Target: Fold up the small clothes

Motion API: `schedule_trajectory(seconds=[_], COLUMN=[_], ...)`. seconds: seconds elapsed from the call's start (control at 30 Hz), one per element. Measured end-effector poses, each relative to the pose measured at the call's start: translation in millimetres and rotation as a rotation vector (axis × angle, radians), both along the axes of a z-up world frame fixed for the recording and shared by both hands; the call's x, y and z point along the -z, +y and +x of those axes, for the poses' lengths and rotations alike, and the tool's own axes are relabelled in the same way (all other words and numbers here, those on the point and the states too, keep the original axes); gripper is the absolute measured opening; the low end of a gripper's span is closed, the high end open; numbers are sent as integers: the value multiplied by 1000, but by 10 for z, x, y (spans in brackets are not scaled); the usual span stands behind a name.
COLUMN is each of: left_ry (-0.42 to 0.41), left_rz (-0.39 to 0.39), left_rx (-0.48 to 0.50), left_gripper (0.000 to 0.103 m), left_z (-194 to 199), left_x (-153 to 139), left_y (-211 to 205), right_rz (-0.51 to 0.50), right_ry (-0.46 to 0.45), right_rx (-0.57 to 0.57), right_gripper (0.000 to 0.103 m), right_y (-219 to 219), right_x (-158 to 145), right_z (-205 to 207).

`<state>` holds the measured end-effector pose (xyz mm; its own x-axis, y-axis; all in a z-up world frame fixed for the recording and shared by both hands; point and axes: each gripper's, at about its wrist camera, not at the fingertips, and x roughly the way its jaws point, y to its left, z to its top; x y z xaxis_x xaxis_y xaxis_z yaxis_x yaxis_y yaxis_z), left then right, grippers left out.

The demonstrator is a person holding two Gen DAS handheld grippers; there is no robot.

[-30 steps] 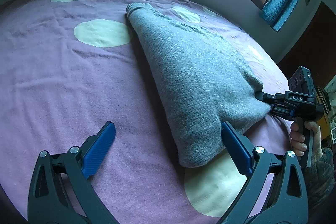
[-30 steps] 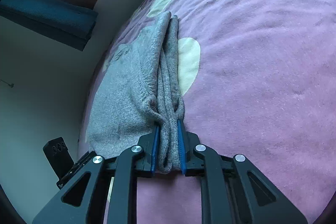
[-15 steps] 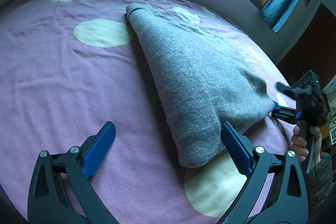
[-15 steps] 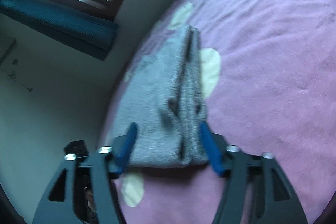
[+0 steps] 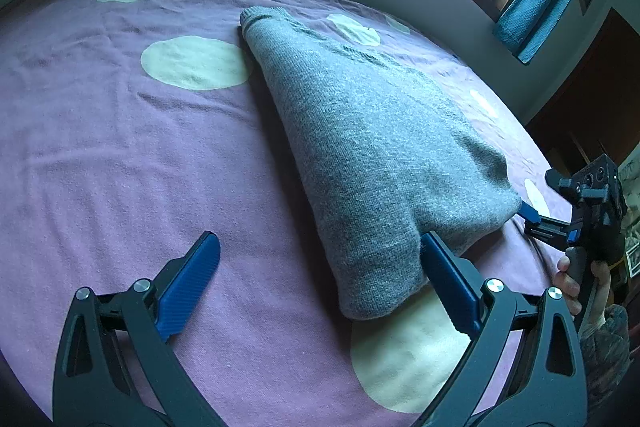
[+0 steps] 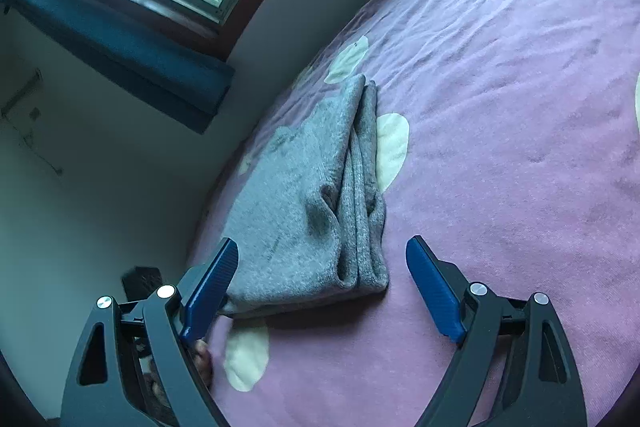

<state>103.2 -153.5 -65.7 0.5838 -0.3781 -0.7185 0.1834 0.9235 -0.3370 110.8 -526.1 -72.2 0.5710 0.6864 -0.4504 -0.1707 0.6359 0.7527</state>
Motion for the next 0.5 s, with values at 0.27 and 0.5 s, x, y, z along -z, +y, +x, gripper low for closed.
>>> schedule_trajectory(seconds=[0.27,0.5], left_ry=[2,39], left_rz=[-20,-196], left_rx=[1,-9], left_gripper=[100,100], left_z=[13,33], left_x=[-23,-118], left_y=[32,209], right_rz=[-89,-38], right_ry=[-2,35], right_rx=[-18,-6], right_gripper=[87,87], right_y=[119,62], right_x=[1,-20], right_z=[2,27])
